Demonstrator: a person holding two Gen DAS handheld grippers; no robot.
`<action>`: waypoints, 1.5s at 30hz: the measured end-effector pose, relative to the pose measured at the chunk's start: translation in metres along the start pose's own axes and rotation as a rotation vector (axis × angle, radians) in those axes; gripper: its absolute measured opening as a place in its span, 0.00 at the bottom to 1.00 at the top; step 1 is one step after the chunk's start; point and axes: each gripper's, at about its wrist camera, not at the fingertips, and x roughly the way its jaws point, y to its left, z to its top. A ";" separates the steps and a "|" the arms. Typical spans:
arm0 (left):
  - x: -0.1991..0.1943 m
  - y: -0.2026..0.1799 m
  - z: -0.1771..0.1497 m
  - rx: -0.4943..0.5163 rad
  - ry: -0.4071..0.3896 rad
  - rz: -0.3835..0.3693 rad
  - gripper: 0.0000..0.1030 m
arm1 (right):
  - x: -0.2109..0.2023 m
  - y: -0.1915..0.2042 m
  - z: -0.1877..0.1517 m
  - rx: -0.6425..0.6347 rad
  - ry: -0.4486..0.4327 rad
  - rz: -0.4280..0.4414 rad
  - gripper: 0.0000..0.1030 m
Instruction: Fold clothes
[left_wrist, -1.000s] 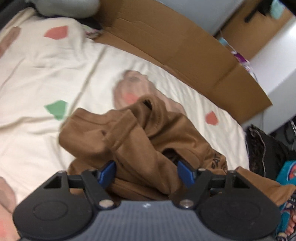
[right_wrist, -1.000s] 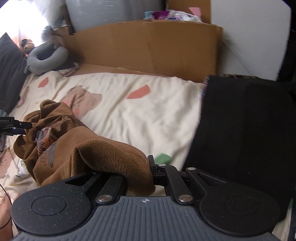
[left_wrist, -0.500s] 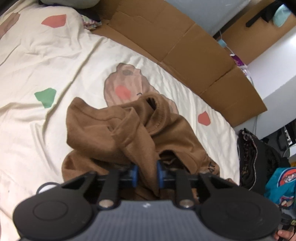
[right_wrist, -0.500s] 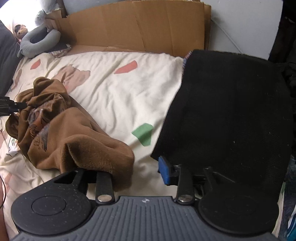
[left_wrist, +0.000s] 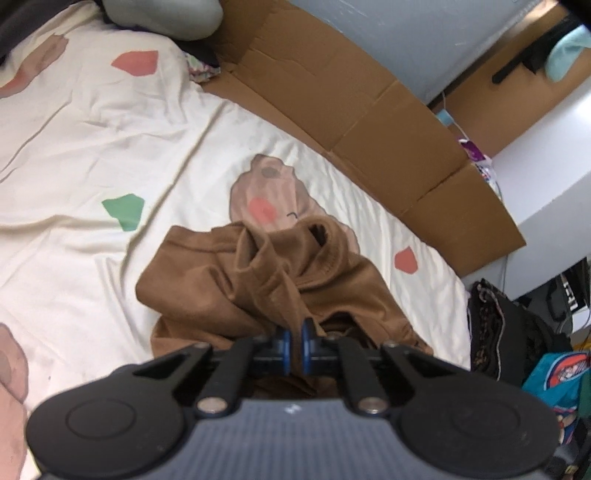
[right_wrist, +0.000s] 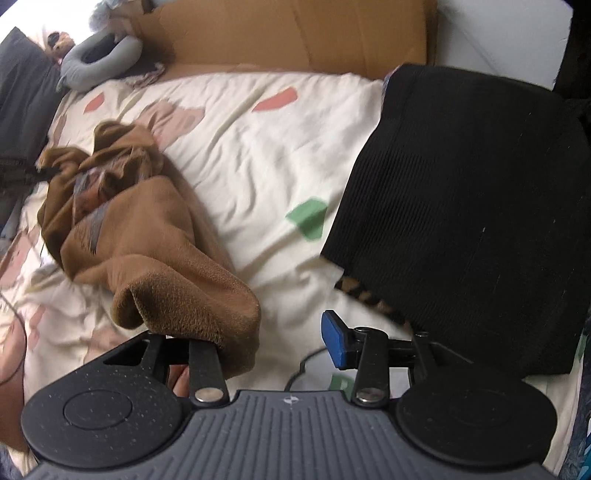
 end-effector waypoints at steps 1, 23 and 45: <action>0.000 -0.001 -0.001 0.000 0.005 -0.005 0.06 | 0.001 0.000 -0.002 -0.003 0.011 0.008 0.46; 0.004 -0.016 -0.012 0.036 0.034 -0.032 0.06 | 0.007 0.012 -0.012 -0.028 0.138 0.161 0.63; -0.100 0.034 0.081 -0.033 -0.254 0.228 0.03 | -0.010 0.032 0.036 -0.055 0.076 0.497 0.63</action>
